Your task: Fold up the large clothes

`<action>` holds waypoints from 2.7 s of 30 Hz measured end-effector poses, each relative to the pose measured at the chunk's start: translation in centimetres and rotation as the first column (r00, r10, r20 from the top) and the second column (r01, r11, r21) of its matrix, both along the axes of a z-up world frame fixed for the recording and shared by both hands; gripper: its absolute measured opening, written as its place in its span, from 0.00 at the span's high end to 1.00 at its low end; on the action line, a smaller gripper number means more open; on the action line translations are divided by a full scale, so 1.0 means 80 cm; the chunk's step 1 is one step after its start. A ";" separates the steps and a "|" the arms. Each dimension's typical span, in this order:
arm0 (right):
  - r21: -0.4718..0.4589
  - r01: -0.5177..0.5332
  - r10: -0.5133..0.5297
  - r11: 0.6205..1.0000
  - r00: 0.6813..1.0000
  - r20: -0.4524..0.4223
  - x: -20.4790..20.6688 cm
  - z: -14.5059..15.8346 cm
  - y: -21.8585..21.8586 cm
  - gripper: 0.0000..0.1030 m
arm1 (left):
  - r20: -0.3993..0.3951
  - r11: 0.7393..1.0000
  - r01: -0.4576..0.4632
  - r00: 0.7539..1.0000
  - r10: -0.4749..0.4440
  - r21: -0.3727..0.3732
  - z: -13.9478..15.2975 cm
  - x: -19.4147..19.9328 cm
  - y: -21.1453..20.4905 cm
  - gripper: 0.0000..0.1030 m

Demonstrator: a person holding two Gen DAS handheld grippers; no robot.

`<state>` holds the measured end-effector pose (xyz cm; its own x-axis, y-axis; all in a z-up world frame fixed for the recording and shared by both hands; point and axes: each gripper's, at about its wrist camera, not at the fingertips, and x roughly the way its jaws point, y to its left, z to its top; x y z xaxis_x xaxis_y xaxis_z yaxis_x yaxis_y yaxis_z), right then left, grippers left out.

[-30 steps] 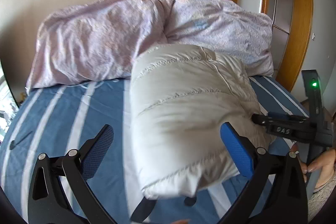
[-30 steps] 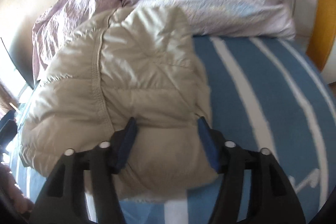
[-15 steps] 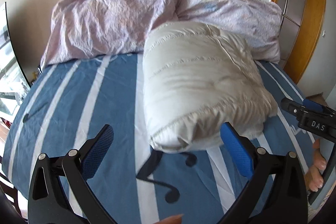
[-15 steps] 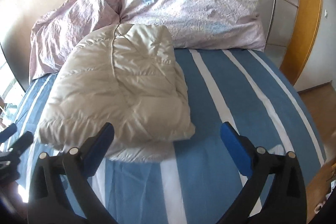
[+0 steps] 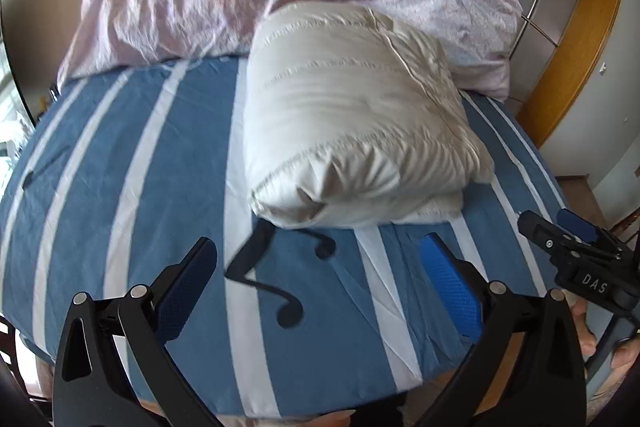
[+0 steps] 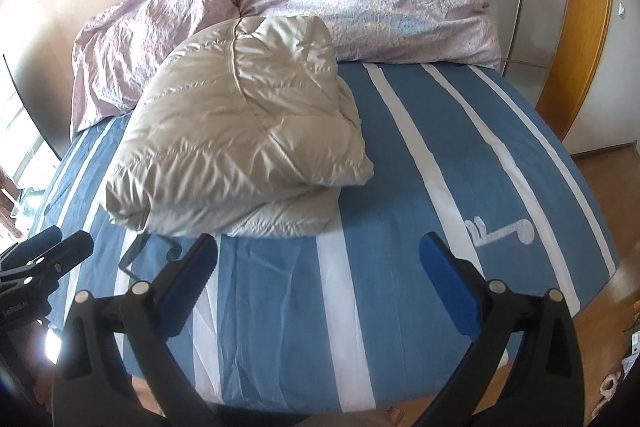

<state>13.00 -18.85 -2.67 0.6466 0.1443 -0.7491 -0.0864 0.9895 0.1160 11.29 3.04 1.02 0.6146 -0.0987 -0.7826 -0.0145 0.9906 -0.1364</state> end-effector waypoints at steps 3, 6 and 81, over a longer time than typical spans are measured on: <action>-0.006 -0.005 0.005 1.000 1.000 -0.006 -0.010 0.001 0.000 0.02 | -0.026 1.000 0.004 1.000 -0.004 -0.008 -0.004 -0.006 -0.003 0.01; -0.017 -0.016 0.015 1.000 1.000 -0.004 -0.020 0.002 0.002 0.02 | -0.031 1.000 0.005 0.999 -0.005 -0.001 -0.006 -0.014 -0.007 0.01; -0.031 -0.051 0.052 0.998 0.998 0.032 -0.075 0.025 0.006 0.02 | -0.013 1.000 0.017 1.000 -0.016 0.020 0.023 -0.064 -0.030 0.01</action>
<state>7.04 -18.41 -0.71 0.6628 0.1562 -0.7324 -0.1409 0.9865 0.0829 6.18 0.62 2.87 0.6030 -0.0930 -0.7923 0.0003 0.9932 -0.1164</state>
